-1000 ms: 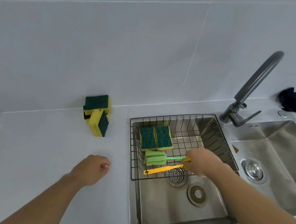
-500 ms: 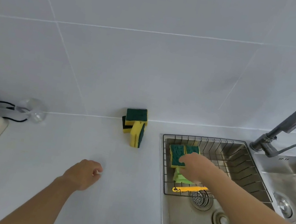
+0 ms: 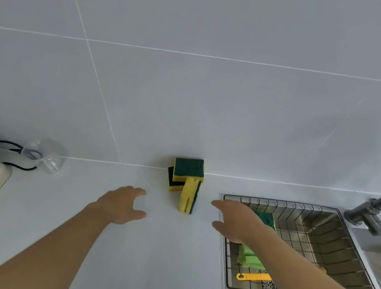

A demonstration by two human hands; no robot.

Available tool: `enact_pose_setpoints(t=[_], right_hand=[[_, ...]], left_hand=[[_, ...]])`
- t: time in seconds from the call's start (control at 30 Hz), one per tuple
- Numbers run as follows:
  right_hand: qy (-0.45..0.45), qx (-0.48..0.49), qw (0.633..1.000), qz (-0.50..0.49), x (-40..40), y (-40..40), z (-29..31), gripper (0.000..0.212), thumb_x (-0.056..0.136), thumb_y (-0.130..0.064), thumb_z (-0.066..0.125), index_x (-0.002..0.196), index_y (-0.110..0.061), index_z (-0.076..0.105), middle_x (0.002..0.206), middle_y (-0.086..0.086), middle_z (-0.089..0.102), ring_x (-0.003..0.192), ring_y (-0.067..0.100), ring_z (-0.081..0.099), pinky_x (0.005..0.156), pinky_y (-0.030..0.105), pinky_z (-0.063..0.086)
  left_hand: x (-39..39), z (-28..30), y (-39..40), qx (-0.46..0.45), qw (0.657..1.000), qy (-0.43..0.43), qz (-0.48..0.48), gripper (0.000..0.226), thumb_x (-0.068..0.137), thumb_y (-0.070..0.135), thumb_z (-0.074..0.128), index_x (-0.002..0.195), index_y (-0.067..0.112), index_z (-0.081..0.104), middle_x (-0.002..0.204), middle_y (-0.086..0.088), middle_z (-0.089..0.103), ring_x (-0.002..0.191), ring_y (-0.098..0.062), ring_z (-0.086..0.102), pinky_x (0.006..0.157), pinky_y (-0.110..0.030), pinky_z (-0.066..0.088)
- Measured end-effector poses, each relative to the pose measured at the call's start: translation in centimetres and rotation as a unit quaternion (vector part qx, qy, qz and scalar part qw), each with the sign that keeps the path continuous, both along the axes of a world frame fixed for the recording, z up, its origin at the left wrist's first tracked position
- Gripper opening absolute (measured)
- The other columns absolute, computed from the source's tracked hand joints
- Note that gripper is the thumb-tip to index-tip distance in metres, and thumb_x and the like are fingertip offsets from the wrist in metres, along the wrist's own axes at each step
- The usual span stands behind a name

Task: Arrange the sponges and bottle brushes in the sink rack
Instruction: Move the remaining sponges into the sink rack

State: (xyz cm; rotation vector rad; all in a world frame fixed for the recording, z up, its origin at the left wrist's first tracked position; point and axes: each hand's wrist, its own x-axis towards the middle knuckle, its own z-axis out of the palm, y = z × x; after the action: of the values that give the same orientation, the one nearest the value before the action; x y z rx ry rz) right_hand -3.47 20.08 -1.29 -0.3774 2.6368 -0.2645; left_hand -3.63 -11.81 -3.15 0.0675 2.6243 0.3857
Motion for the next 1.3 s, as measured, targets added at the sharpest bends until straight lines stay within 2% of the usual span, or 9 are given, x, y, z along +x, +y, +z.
enact_pose_setpoints(t=[0.17, 0.33, 0.47, 0.63, 0.83, 0.97, 1.13, 1.2, 1.3], right_hand=[[0.011, -0.105, 0.993, -0.044, -1.3, -1.6, -1.0, 0.083, 0.089, -0.04, 0.064, 0.153, -0.036, 0.01, 0.15, 0.002, 0.043, 0.129, 0.023, 0.048, 0.104, 0.035, 0.04], [0.017, -0.152, 0.985, -0.078, -2.6, -2.7, -2.3, 0.097, 0.082, -0.044, 0.071, 0.149, -0.047, 0.0, 0.128, 0.002, 0.057, 0.102, 0.019, 0.058, 0.086, 0.031, 0.05], [0.026, -0.154, 0.985, -0.077, -3.7, -3.1, -3.2, 0.099, 0.079, -0.05, 0.072, 0.148, -0.047, 0.001, 0.126, 0.003, 0.058, 0.107, 0.022, 0.057, 0.086, 0.035, 0.05], [0.033, -0.175, 0.98, -0.085, -4.2, -3.6, -4.2, 0.091, 0.076, -0.051, 0.074, 0.144, -0.044, 0.013, 0.125, 0.002, 0.058, 0.11, 0.023, 0.058, 0.085, 0.038, 0.053], [0.042, -0.202, 0.97, -0.13, -4.4, -4.3, -5.3, 0.069, 0.075, -0.043, 0.077, 0.127, -0.037, 0.031, 0.113, 0.001, 0.059, 0.094, 0.021, 0.059, 0.074, 0.033, 0.051], [0.062, -0.216, 0.964, -0.143, -4.0, -4.6, -5.6, 0.063, 0.074, -0.044, 0.076, 0.119, -0.035, 0.033, 0.093, -0.013, 0.05, 0.085, 0.016, 0.055, 0.064, 0.026, 0.043], [0.077, -0.235, 0.953, -0.174, -2.8, -5.7, -6.1, 0.064, 0.069, -0.047, 0.076, 0.113, -0.037, 0.031, 0.084, -0.017, 0.044, 0.065, 0.007, 0.049, 0.049, 0.025, 0.037], [0.076, -0.243, 0.949, -0.185, -2.6, -6.1, -6.2, 0.061, 0.07, -0.045, 0.076, 0.11, -0.037, 0.03, 0.085, -0.017, 0.044, 0.067, 0.008, 0.052, 0.05, 0.025, 0.04], [0.061, -0.262, 0.941, -0.203, -2.3, -5.9, -6.2, 0.06, 0.073, -0.044, 0.075, 0.112, -0.039, 0.03, 0.101, -0.01, 0.053, 0.088, 0.019, 0.059, 0.064, 0.033, 0.054]], left_hand=[[-4.8, 0.3, 1.9, 0.045, 0.995, 0.085, -0.021, 0.074, 0.087, 0.05, 0.06, 0.149, 0.031, 0.024, 0.153, 0.007, 0.029, 0.136, -0.019, 0.035, 0.107, -0.037, 0.037], [-9.3, -0.1, 4.0, 0.071, 0.983, 0.147, -0.088, 0.077, 0.085, 0.047, 0.063, 0.149, 0.025, 0.025, 0.152, 0.004, 0.032, 0.134, -0.018, 0.036, 0.105, -0.033, 0.035], [-12.0, -0.7, 5.4, 0.068, 0.973, 0.166, -0.143, 0.081, 0.081, 0.049, 0.067, 0.147, 0.021, 0.028, 0.15, 0.003, 0.035, 0.134, -0.018, 0.037, 0.107, -0.035, 0.038], [-13.2, -1.8, 6.4, 0.079, 0.974, 0.141, -0.156, 0.084, 0.08, 0.046, 0.07, 0.147, 0.021, 0.027, 0.15, 0.005, 0.035, 0.132, -0.018, 0.039, 0.105, -0.039, 0.041], [-13.6, -2.8, 6.4, 0.119, 0.979, 0.128, -0.103, 0.086, 0.076, 0.042, 0.076, 0.146, 0.02, 0.031, 0.142, 0.004, 0.039, 0.122, -0.017, 0.046, 0.098, -0.034, 0.045], [-13.8, -3.2, 6.5, 0.145, 0.978, 0.128, -0.076, 0.081, 0.07, 0.036, 0.08, 0.14, 0.018, 0.041, 0.133, 0.003, 0.045, 0.112, -0.016, 0.049, 0.092, -0.031, 0.045], [-13.6, -3.3, 6.6, 0.157, 0.977, 0.133, -0.052, 0.074, 0.068, 0.029, 0.081, 0.132, 0.016, 0.047, 0.127, 0.001, 0.046, 0.108, -0.015, 0.049, 0.091, -0.031, 0.045], [-13.5, -3.3, 6.6, 0.158, 0.977, 0.134, -0.047, 0.072, 0.069, 0.028, 0.081, 0.131, 0.016, 0.047, 0.127, 0.0, 0.049, 0.11, -0.016, 0.049, 0.09, -0.031, 0.044], [-13.4, -3.2, 6.6, 0.166, 0.976, 0.134, -0.035, 0.07, 0.069, 0.029, 0.08, 0.13, 0.018, 0.048, 0.127, 0.001, 0.052, 0.111, -0.016, 0.05, 0.09, -0.034, 0.047]])
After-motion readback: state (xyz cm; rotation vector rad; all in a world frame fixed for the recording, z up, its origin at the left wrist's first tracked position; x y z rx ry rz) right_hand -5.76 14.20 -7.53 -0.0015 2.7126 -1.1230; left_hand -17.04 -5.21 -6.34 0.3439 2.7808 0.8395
